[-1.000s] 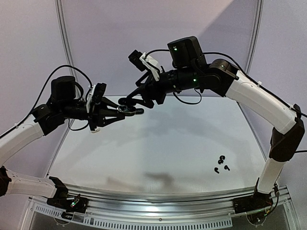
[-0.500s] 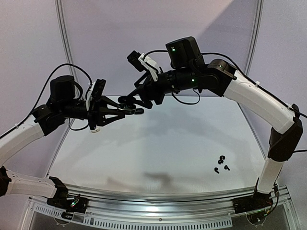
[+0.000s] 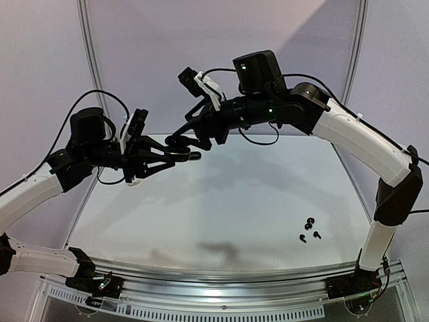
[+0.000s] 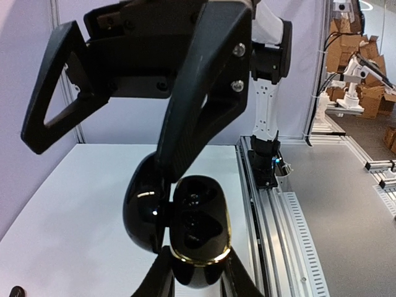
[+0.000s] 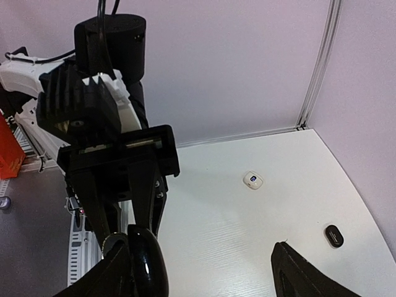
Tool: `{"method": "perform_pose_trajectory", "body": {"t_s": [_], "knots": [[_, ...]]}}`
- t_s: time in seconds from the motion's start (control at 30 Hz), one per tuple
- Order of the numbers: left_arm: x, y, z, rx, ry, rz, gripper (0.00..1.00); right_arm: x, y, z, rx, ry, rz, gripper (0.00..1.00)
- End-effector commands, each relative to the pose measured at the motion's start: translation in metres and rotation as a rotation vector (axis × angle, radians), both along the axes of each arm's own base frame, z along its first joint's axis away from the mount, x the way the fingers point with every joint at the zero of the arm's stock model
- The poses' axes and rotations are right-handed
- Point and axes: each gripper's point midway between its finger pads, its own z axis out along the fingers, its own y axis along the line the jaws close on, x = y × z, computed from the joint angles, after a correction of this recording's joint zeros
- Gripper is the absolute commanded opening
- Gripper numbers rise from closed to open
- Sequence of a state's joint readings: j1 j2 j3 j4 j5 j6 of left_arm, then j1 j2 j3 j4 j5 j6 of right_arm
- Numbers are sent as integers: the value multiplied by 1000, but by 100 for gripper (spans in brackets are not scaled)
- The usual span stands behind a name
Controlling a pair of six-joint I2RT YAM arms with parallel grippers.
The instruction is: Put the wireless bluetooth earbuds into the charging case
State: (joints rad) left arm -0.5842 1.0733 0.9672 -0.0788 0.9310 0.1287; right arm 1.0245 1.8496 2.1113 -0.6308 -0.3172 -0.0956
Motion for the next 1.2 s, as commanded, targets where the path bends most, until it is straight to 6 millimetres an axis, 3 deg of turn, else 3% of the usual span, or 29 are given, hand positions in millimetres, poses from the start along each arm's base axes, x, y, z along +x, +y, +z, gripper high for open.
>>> {"method": "perform_pose_trajectory", "body": {"t_s": [0.0,0.2,0.3,0.4,0.47,0.53,0.63,0.73,0.9,1.03,1.17], "knots": [[-2,2,-2,-12,22,1,0,3,-7,37,112,-4,-6,80],[0,3,-7,-17,37,28,0,28,-31,71,233,72,-115,81],[6,5,-5,-33,19,69,0,64,-62,71,240,110,-325,81],[8,7,-5,-47,13,92,0,112,-123,36,146,171,-679,80],[8,8,-5,-55,6,101,0,132,-167,-2,50,267,-873,78],[8,9,-6,-60,1,108,0,138,-208,-51,-70,378,-1027,75],[7,11,-6,-68,-8,116,0,127,-263,-121,-246,499,-1212,70],[7,14,-8,-69,-11,125,0,99,-306,-188,-405,603,-1325,64],[8,16,-10,-68,-20,131,0,38,-357,-267,-596,736,-1357,58],[8,15,-11,-67,-21,127,0,16,-362,-294,-714,735,-1225,58],[7,15,-11,-66,-24,118,0,19,-364,-302,-800,789,-1110,62]]}}
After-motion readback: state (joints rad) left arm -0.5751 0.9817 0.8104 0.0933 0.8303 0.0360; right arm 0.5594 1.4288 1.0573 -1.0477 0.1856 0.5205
